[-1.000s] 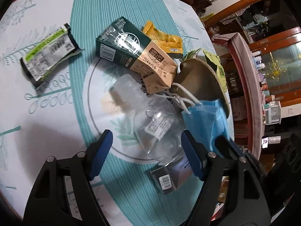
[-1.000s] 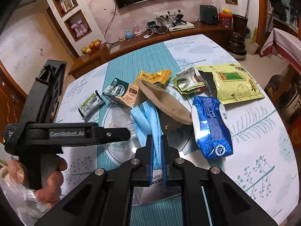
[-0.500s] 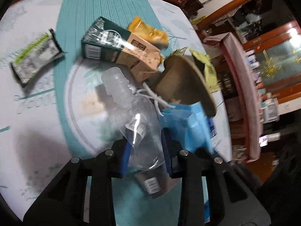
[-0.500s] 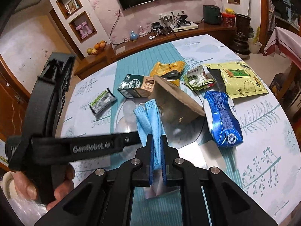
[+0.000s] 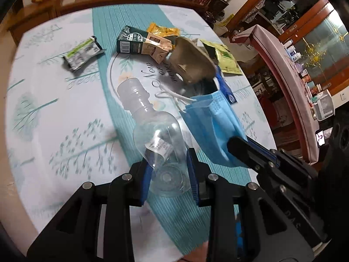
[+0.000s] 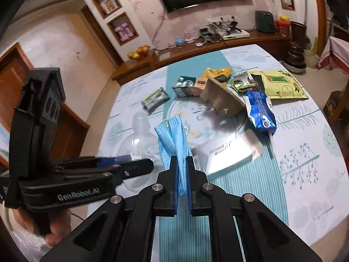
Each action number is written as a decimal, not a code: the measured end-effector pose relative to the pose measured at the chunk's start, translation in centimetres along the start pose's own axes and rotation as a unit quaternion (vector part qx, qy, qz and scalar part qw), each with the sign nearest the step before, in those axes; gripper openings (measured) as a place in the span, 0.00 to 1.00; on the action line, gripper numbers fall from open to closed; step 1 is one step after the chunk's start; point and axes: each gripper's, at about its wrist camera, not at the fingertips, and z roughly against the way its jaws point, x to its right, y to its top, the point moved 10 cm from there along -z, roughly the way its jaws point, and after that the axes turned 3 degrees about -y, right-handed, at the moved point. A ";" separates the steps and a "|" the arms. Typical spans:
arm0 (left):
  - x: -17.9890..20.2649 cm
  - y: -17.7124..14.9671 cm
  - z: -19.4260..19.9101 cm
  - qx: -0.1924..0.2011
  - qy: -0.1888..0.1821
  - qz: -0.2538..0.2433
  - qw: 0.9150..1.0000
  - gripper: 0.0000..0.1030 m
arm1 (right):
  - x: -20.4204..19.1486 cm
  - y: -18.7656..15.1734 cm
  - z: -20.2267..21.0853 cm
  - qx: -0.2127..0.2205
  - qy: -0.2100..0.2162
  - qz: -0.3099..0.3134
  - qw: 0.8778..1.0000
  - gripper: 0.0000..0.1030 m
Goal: Collect trash
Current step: 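Carry the bottle and mask over the black bin and open both tools, then raise both open tools back toward the trash on the table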
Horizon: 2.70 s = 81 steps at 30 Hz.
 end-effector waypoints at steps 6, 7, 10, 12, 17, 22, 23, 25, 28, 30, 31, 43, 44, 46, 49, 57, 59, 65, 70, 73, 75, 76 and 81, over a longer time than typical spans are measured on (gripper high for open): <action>2.4 -4.8 6.0 0.048 0.030 0.003 0.998 0.26 | -0.3 -4.3 6.8 0.013 0.034 0.047 0.998 0.06; 2.9 -5.6 6.8 0.056 0.034 0.006 0.998 0.26 | -0.1 -5.0 8.0 0.015 0.039 0.052 0.998 0.06; 5.0 -8.2 8.6 0.077 0.044 0.014 0.996 0.26 | 0.7 -7.5 12.0 0.025 0.052 0.070 0.996 0.06; 6.7 -10.5 9.6 0.090 0.052 0.018 0.994 0.26 | 1.2 -8.9 14.0 0.029 0.058 0.080 0.995 0.06; 11.0 -16.2 11.0 0.114 0.071 0.025 0.991 0.26 | 2.4 -13.4 18.4 0.025 0.075 0.101 0.992 0.06; 14.4 -21.4 11.6 0.119 0.086 0.025 0.989 0.26 | 3.4 -18.2 20.9 0.004 0.089 0.095 0.991 0.06; 15.1 -22.7 11.6 0.114 0.089 0.024 0.989 0.26 | 3.6 -19.0 21.1 0.000 0.091 0.092 0.992 0.06; 15.7 -24.4 11.5 0.104 0.095 0.020 0.990 0.26 | 4.1 -20.6 21.6 -0.008 0.093 0.083 0.992 0.06; 16.4 -26.9 11.1 0.085 0.107 0.010 0.991 0.26 | 4.5 -22.5 21.2 -0.021 0.091 0.071 0.993 0.06; 16.5 -28.5 10.7 0.072 0.113 0.002 0.991 0.26 | 4.9 -24.1 20.6 -0.034 0.089 0.059 0.994 0.06; 16.5 -29.0 10.5 0.067 0.114 0.000 0.991 0.26 | 5.1 -24.8 20.3 -0.040 0.088 0.053 0.994 0.06; 12.5 -35.0 0.2 -0.020 0.105 0.008 0.994 0.26 | 9.7 -34.2 8.8 -0.129 0.053 -0.046 0.989 0.06; 12.2 -35.4 -0.6 -0.025 0.102 0.011 0.994 0.26 | 10.1 -34.9 7.9 -0.136 0.051 -0.054 0.988 0.06; 11.3 -36.6 -3.0 -0.039 0.095 0.019 0.995 0.26 | 11.3 -36.9 5.6 -0.152 0.042 -0.068 0.985 0.06; 10.0 -38.1 -6.6 -0.056 0.092 0.029 0.994 0.26 | 12.9 -39.8 2.1 -0.171 0.026 -0.083 0.981 0.06; 5.6 -40.9 -16.3 -0.085 0.095 0.042 0.991 0.27 | 16.5 -46.5 -7.8 -0.209 -0.004 -0.122 0.970 0.06; 4.4 -41.2 -18.5 -0.089 0.103 0.042 0.990 0.28 | 17.0 -47.8 -9.9 -0.212 -0.011 -0.129 0.969 0.06; 0.7 -41.7 -24.3 -0.092 0.130 0.048 0.986 0.33 | 18.1 -50.5 -14.4 -0.221 -0.029 -0.151 0.963 0.30; -1.1 -41.7 -26.5 -0.090 0.148 0.052 0.984 0.61 | 19.3 -50.6 -15.6 -0.220 -0.038 -0.149 0.963 0.34; -1.9 -41.8 -26.7 -0.086 0.155 0.058 0.982 0.68 | 19.3 -50.4 -15.2 -0.219 -0.042 -0.135 0.965 0.34; -2.3 -41.8 -26.3 -0.083 0.162 0.058 0.982 0.68 | 19.5 -49.7 -14.7 -0.215 -0.044 -0.127 0.967 0.34; -2.3 -41.7 -26.2 -0.081 0.165 0.058 0.981 0.68 | 19.4 -49.3 -14.4 -0.213 -0.044 -0.123 0.968 0.34; -1.8 -41.4 -24.1 -0.065 0.175 0.066 0.980 0.68 | 18.8 -47.4 -11.9 -0.204 -0.044 -0.112 0.972 0.34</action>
